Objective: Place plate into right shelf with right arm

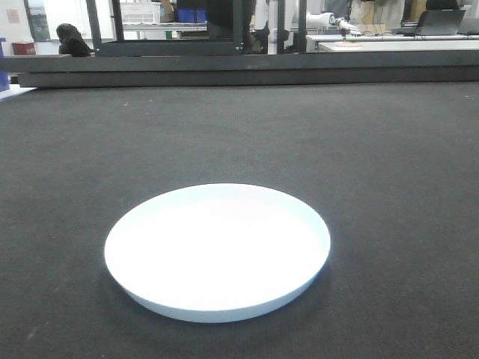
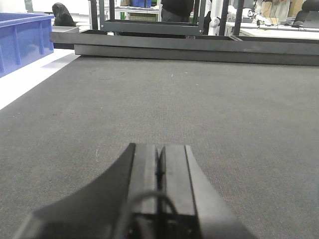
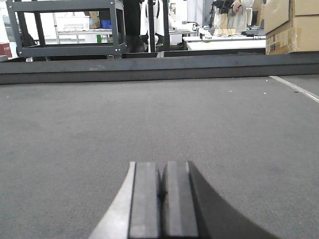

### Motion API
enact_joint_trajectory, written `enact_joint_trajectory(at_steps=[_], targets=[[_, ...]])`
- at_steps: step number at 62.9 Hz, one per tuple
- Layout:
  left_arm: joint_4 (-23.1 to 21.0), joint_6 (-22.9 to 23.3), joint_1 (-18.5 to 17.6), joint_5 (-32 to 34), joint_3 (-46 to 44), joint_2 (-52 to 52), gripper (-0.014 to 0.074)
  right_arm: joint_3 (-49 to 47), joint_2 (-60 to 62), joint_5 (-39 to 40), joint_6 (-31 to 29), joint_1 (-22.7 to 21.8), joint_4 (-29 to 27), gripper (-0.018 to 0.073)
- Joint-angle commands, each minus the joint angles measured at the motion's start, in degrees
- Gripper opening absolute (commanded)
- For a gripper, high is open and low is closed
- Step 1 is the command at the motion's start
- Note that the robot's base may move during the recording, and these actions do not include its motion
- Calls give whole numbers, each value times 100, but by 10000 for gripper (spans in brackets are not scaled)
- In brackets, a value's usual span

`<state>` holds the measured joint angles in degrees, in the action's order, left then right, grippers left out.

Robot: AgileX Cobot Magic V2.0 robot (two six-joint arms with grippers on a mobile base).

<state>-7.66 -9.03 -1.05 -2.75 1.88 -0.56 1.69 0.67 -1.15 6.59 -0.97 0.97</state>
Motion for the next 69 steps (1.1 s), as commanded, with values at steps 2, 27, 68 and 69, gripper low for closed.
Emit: enact_joint_trajectory(at_steps=[2,27,68,69], targets=[[-47,40,-11,516,59,-59,-128,-93,98,502,-5,2,-11,57],[-47,40,-11,516,59,-59,-128,-93,98,502,-5,2,-11,57],[-47,40,-11,516,59,-59,-128,-2968,-1958,-1765,-5,21,-55,57],[-47,40,-11,516,59,-59,-128,-3039,-2087,-1845,-5,26,-55,57]])
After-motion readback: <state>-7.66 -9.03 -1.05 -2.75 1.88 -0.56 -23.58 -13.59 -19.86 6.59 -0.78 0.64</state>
